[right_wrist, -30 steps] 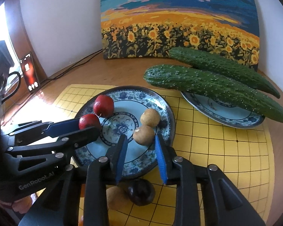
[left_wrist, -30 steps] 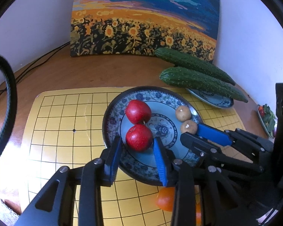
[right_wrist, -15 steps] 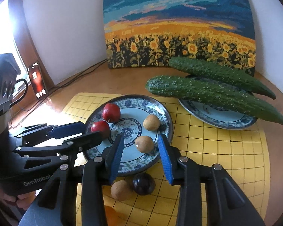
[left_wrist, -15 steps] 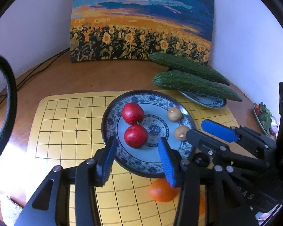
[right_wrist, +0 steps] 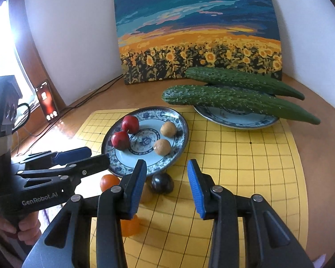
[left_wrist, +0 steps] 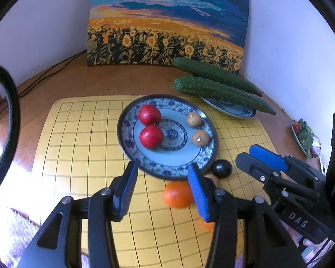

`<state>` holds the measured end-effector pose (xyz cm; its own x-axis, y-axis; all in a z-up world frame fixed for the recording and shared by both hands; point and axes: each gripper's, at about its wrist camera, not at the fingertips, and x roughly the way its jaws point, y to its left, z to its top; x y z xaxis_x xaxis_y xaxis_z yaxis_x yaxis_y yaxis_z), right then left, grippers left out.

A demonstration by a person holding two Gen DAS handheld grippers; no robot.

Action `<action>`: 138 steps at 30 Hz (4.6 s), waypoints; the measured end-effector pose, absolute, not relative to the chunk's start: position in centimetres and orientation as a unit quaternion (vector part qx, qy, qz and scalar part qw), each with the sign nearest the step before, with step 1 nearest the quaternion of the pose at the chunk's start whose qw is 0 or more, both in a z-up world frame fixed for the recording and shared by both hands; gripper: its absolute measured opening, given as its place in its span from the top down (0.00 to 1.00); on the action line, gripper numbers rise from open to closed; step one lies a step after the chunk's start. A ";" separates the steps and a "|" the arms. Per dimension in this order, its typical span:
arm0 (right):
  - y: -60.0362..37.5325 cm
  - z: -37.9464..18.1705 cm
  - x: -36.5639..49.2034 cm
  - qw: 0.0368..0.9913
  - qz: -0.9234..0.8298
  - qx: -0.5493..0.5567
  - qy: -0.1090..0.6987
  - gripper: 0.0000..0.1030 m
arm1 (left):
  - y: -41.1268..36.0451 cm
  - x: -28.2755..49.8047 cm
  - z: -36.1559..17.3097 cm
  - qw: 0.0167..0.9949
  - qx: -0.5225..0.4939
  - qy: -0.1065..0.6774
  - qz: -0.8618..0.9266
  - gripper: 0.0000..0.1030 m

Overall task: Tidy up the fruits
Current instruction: 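Open both tools to release the fruits on the plate and withdraw, then move the left tool to an orange while the right tool approaches the other orange, then grasp an orange with the right tool while the left tool grasps the other orange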

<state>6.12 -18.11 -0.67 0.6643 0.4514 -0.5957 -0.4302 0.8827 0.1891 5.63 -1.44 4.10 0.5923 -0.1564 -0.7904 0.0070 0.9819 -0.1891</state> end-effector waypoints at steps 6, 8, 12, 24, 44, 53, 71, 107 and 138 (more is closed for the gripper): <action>-18.6 -0.9 5.1 0.913 0.241 0.024 0.329 0.62 | -1.9 4.4 4.1 0.888 -0.079 0.451 -0.047 0.52; -18.7 -1.0 4.5 0.914 0.237 0.018 0.328 0.62 | -2.2 4.1 4.0 0.887 -0.076 0.453 -0.049 0.52; -19.1 -1.4 3.9 0.915 0.234 0.013 0.328 0.62 | -2.6 3.9 3.6 0.884 -0.073 0.458 -0.050 0.52; -20.7 -2.5 3.2 0.914 0.222 0.019 0.338 0.62 | -3.5 4.3 2.0 0.877 -0.070 0.473 -0.043 0.52; -20.4 -3.4 3.3 0.909 0.221 0.020 0.353 0.62 | -4.0 5.0 1.0 0.876 -0.073 0.475 -0.041 0.52; -20.1 -3.5 3.2 0.909 0.219 0.019 0.355 0.62 | -3.7 4.6 1.1 0.876 -0.080 0.472 -0.052 0.64; -18.0 -2.8 1.0 0.907 0.226 0.024 0.354 0.62 | -1.2 1.9 2.4 0.882 -0.083 0.463 -0.040 0.64; -13.7 -5.1 0.7 0.904 0.215 -0.015 0.369 0.52 | 1.8 0.2 1.6 0.879 -0.121 0.459 -0.039 0.64; -16.0 -4.7 0.5 0.901 0.242 0.039 0.357 0.67 | 0.6 0.5 2.5 0.882 -0.114 0.454 -0.050 0.64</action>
